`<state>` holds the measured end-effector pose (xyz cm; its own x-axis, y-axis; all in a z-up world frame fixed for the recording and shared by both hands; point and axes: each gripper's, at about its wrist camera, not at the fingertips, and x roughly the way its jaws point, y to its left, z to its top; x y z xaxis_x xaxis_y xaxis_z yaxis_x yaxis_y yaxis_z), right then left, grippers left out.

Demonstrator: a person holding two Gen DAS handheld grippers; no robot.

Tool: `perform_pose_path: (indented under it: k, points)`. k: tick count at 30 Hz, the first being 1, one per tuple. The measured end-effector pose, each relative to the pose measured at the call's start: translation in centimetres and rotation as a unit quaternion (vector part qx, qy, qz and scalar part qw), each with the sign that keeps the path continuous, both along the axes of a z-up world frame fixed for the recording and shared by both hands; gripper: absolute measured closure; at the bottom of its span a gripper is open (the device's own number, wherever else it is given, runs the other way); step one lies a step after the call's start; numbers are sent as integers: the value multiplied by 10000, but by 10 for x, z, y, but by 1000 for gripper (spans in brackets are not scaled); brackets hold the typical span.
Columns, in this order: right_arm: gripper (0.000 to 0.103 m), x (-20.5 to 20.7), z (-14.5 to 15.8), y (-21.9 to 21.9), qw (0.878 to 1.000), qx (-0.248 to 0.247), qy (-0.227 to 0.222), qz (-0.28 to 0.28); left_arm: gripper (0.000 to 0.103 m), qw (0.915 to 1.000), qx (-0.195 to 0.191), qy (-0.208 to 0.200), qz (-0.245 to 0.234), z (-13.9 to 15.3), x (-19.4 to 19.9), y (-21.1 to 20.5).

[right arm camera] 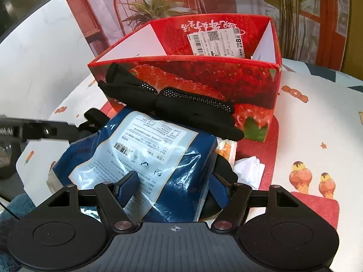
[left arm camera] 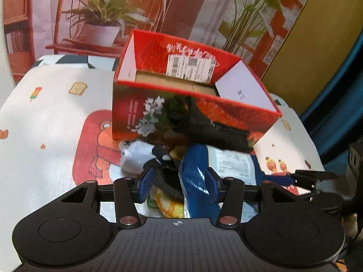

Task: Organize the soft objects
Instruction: 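Grasp the blue plastic-wrapped package with the left gripper and lift it, then carry the blue package with the left gripper and lower it into the red box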

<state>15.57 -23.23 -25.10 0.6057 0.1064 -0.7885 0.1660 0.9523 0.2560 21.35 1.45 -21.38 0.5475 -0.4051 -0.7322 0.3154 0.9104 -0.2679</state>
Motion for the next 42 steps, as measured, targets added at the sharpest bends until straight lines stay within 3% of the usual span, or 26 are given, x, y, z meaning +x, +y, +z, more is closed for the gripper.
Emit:
perform_pose_path:
  k: [3,8,14,16,17,20,24,32,38,42]
  points:
    - [37,-3,2,3,10000,-75,35,41,51,9999,-35,66,-152,-2,5,-5]
    - [37,-3,-2,3,9999,52,24,-93,52,9972,-68,483,-567,-34,14,-24]
    - [35,1,-12,7,9995,-3,-20,-322,52,9957,-314,661,-566,-48,28,-26]
    - [37,2,-10,10,9993,-8,-26,-363,60,9955,-323,678,-581,-45,26,-26]
    - [43,2,-7,13,9995,-46,-33,-321,68,9957,-269,607,-639,-41,23,-27]
    - [57,0,8,28,9990,-436,-92,-62,77,9953,-226,428,-833,-30,13,-25]
    - [72,-9,31,35,9966,-764,-287,107,78,9952,-336,257,-877,-15,1,-15]
    - [74,-9,88,34,9879,-1137,-896,560,78,9944,-631,-336,-776,32,3,-5]
    - [75,29,112,15,9799,-1441,-1206,668,78,9929,-690,-806,-534,54,37,-17]
    - [75,62,120,-6,9799,-1418,-1301,529,78,9924,-702,-900,-466,66,70,-25]
